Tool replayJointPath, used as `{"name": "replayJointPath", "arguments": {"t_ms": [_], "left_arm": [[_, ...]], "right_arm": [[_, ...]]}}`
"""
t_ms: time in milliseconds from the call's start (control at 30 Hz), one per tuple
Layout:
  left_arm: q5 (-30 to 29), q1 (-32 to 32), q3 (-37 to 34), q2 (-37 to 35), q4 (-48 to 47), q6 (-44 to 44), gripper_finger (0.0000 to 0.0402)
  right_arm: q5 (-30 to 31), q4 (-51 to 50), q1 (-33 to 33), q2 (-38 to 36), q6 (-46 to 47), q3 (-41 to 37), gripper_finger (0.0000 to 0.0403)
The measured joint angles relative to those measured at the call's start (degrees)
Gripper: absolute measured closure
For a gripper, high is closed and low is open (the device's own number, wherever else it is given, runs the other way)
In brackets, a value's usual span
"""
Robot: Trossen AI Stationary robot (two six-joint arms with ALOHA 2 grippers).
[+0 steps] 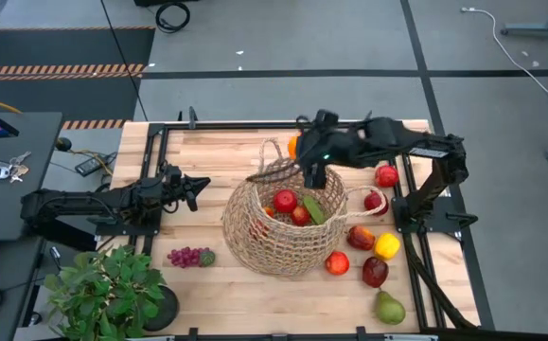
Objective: Build produce basket
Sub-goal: Put the orange into the brown basket
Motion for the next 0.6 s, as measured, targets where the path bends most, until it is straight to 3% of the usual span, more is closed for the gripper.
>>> {"name": "replayJointPath", "arguments": {"t_ms": [200, 600], "left_arm": [[0.00, 0.00, 0.00, 0.00, 0.00, -0.02, 0.0369], [0.01, 0.00, 0.00, 0.00, -0.01, -0.02, 0.0364]], "right_arm": [[-14.23, 1.74, -1.89, 0.04, -0.07, -11.55, 0.0057], [-16.91, 14.24, -4.10, 0.04, -0.62, -29.35, 0.0057]]}}
